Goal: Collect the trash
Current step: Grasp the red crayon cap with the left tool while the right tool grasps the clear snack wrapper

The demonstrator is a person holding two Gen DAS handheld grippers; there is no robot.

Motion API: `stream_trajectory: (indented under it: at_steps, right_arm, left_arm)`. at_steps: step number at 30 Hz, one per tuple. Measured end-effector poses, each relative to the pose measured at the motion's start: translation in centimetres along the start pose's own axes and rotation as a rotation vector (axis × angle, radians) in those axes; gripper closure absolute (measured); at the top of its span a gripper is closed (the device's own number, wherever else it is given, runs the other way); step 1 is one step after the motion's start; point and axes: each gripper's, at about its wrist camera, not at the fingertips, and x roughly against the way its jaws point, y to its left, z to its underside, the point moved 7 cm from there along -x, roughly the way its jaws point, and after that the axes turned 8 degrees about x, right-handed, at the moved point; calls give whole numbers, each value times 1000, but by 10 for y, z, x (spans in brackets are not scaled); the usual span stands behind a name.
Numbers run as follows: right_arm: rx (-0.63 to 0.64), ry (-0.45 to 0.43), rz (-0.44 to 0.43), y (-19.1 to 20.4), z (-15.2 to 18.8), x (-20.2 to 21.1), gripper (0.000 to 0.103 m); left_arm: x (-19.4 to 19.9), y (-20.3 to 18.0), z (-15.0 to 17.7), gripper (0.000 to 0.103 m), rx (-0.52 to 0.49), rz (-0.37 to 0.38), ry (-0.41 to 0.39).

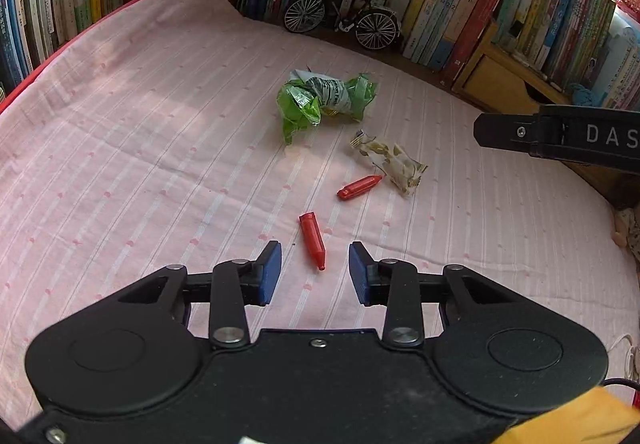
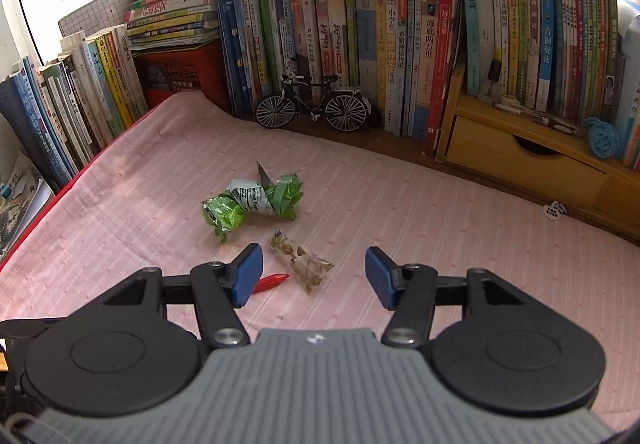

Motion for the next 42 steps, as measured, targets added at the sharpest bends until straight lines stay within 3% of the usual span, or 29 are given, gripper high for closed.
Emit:
stream_trajectory:
  at_steps: [10, 16, 19, 20, 24, 42]
  right_arm:
    - [5, 104, -96, -4, 5, -84, 33]
    - [-11, 144, -146, 1, 11, -111, 33]
    - [-25, 165, -163, 1, 14, -119, 48]
    - [-29, 171, -168, 1, 15, -120, 57]
    - [-44, 171, -178, -1, 17, -119, 71]
    - [-134, 131, -187, -7, 24, -69, 76]
  left_arm:
    - [-53, -1, -7, 73, 89, -62, 0]
    - [-56, -6, -11, 88, 81, -77, -24]
    - [-55, -7, -15, 93, 76, -93, -42]
    - [-53, -7, -16, 93, 76, -94, -50]
    - [-48, -9, -22, 93, 82, -90, -66]
    - [-13, -14, -25, 93, 78, -89, -85]
